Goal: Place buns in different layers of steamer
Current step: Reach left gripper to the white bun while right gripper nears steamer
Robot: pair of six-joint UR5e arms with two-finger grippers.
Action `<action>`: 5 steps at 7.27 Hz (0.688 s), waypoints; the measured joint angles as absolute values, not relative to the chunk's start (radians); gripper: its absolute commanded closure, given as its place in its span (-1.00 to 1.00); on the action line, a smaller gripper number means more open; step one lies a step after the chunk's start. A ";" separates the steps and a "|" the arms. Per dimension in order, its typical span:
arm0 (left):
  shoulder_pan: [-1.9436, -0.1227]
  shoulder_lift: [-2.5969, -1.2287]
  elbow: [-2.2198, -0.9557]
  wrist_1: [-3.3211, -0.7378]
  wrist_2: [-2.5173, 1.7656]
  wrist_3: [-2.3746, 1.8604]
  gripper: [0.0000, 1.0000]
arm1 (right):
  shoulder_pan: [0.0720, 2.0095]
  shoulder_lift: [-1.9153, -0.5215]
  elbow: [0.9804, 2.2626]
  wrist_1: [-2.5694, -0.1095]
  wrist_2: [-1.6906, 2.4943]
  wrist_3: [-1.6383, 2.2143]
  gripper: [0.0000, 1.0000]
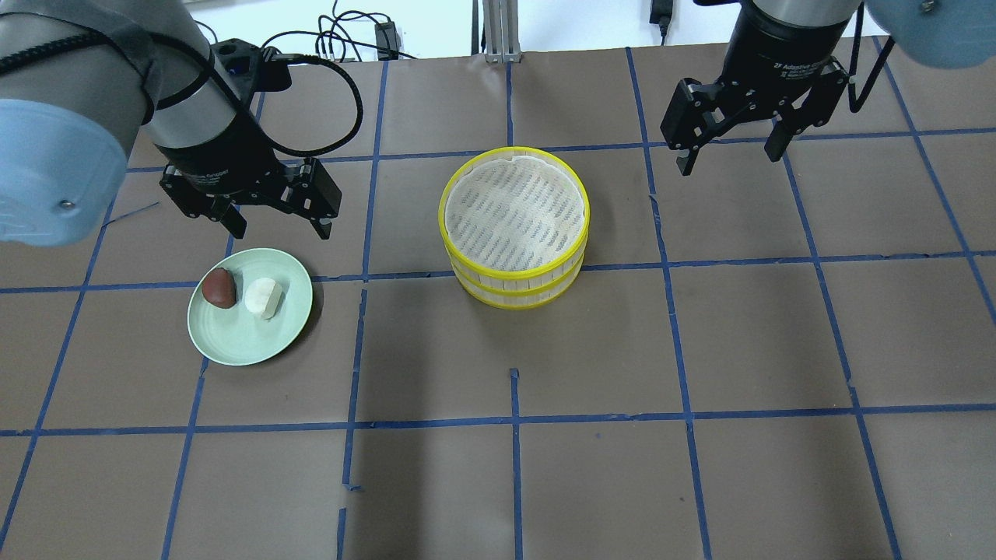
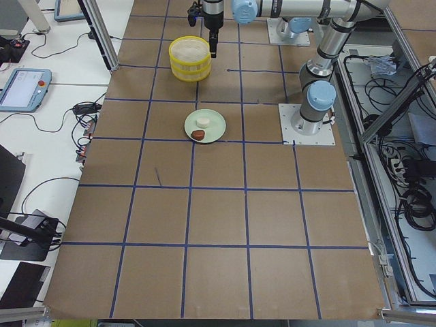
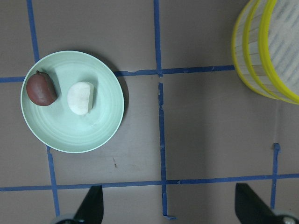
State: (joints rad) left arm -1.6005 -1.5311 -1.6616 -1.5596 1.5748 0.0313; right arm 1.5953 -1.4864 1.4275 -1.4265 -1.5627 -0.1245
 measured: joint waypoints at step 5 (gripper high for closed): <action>-1.472 -1.569 -1.758 -1.477 1.582 0.229 -1.00 | 1.634 -1.336 1.441 -1.606 -1.522 0.050 -1.00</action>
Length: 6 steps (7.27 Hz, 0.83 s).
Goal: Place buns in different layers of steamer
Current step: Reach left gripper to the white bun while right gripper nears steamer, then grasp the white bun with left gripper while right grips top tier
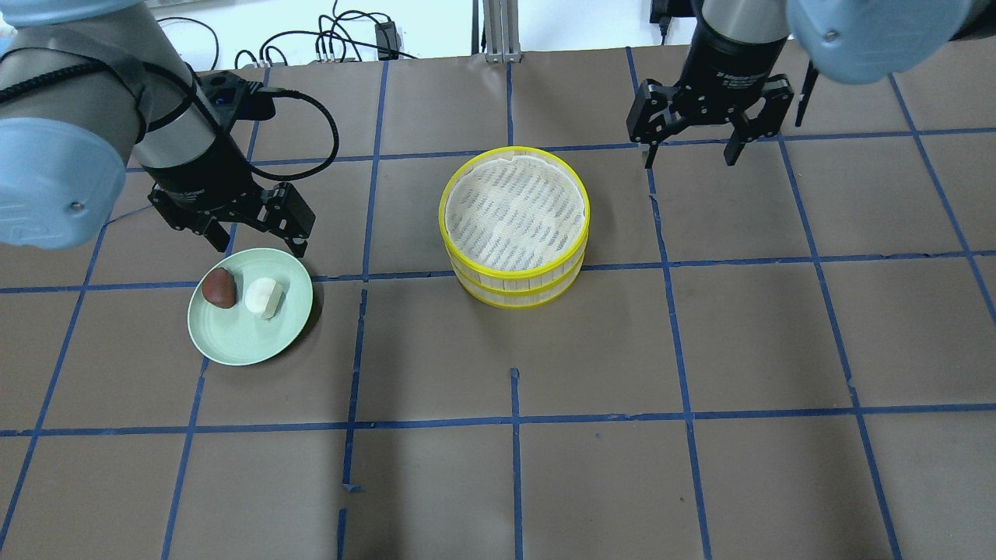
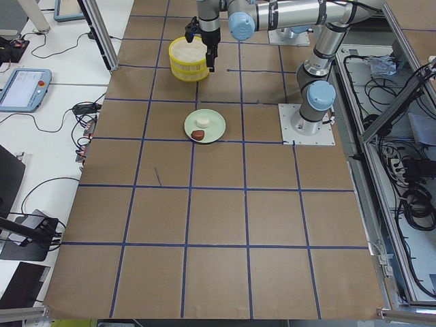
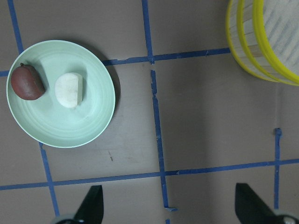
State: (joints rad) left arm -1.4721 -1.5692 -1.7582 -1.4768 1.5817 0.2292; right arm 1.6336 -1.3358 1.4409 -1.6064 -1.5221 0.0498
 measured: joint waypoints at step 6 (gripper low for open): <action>-1.325 -1.829 -1.969 -0.999 1.604 0.403 -0.86 | 1.791 -1.113 1.542 -1.976 -1.557 0.236 0.66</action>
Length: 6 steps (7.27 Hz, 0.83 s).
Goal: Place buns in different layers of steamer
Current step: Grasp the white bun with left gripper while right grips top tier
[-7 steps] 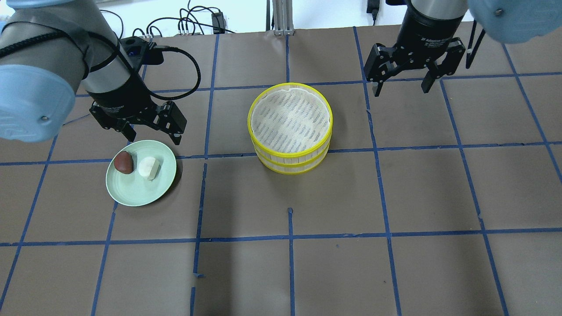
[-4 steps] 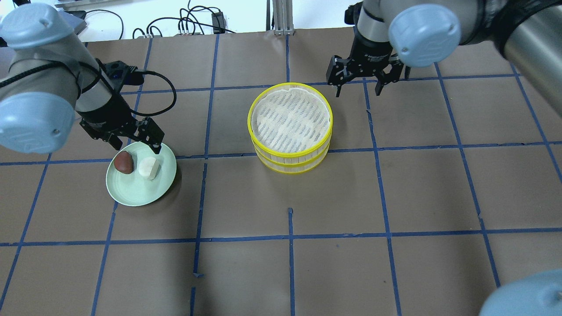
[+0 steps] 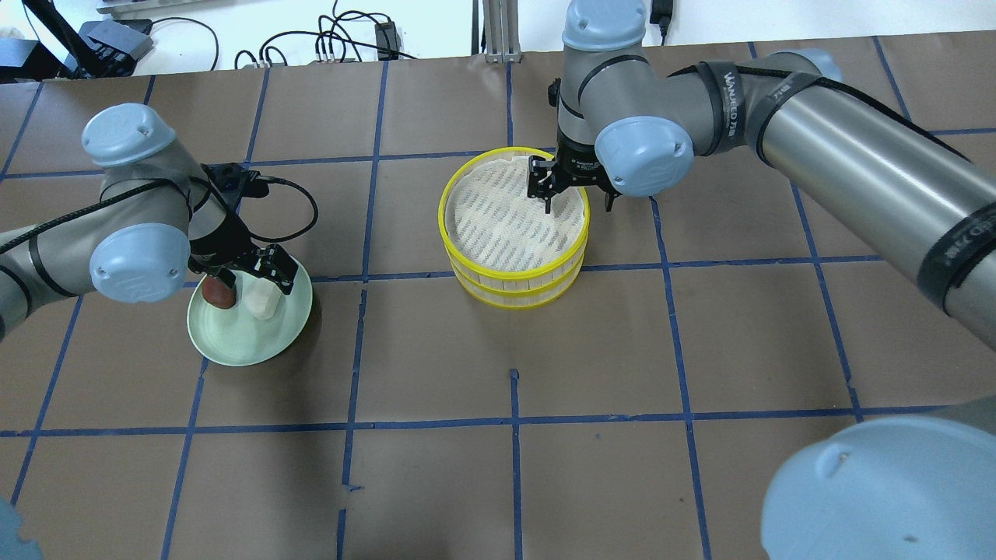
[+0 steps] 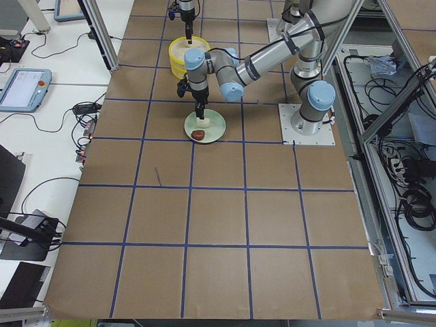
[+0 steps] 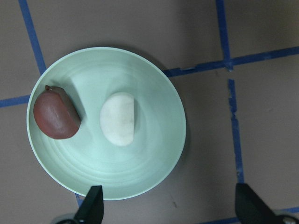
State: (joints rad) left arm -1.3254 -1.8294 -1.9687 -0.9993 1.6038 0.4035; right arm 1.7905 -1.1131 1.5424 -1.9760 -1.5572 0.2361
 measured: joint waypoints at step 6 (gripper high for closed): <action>-1.327 -1.894 -1.954 -0.933 1.650 0.379 0.86 | 1.781 -1.184 1.566 -1.900 -1.582 0.241 0.94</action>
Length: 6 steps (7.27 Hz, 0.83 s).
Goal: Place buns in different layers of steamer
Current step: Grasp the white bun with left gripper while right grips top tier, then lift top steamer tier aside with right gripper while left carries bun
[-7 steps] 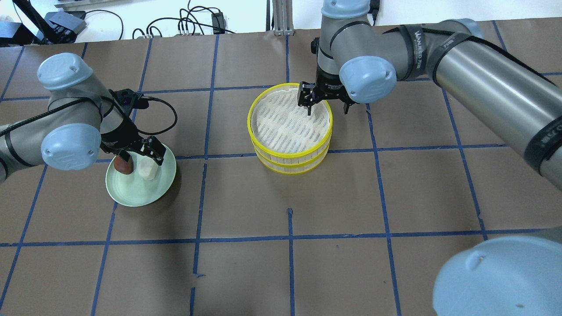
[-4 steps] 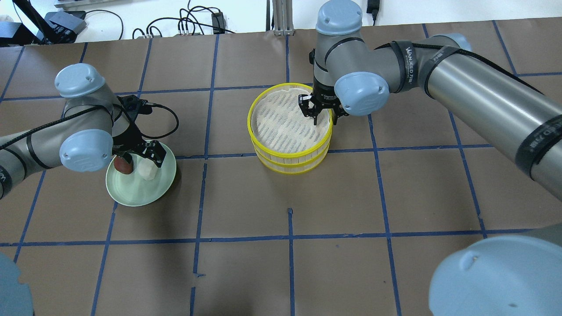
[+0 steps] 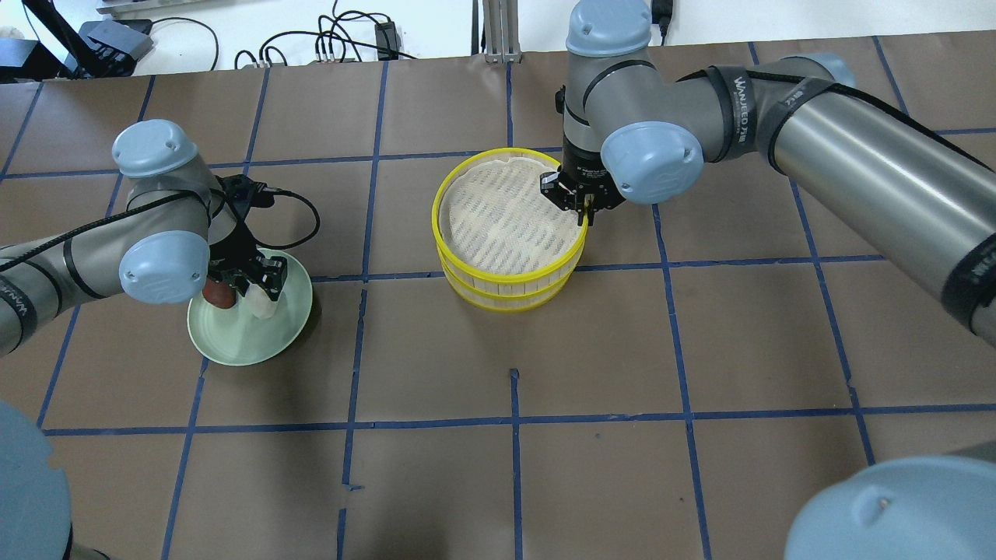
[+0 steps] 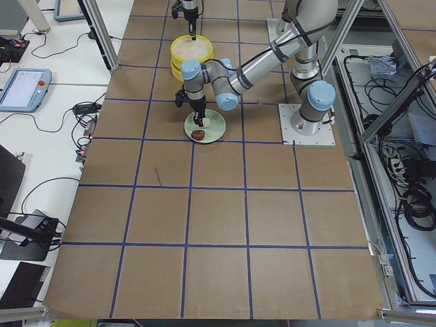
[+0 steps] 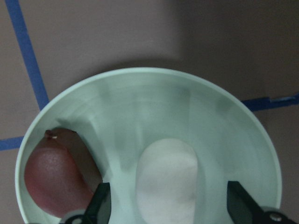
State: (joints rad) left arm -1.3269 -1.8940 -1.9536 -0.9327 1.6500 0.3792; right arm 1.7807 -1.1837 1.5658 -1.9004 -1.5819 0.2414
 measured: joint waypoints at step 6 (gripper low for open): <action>-1.698 -1.834 -1.738 -0.983 1.488 -0.189 0.98 | 1.428 -1.293 1.562 -1.868 -1.640 -0.324 0.93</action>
State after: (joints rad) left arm -1.6983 -1.8336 -1.7376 -0.9826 1.4882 -0.1895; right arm 1.4278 -1.2933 1.5622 -1.8684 -1.6396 -0.3241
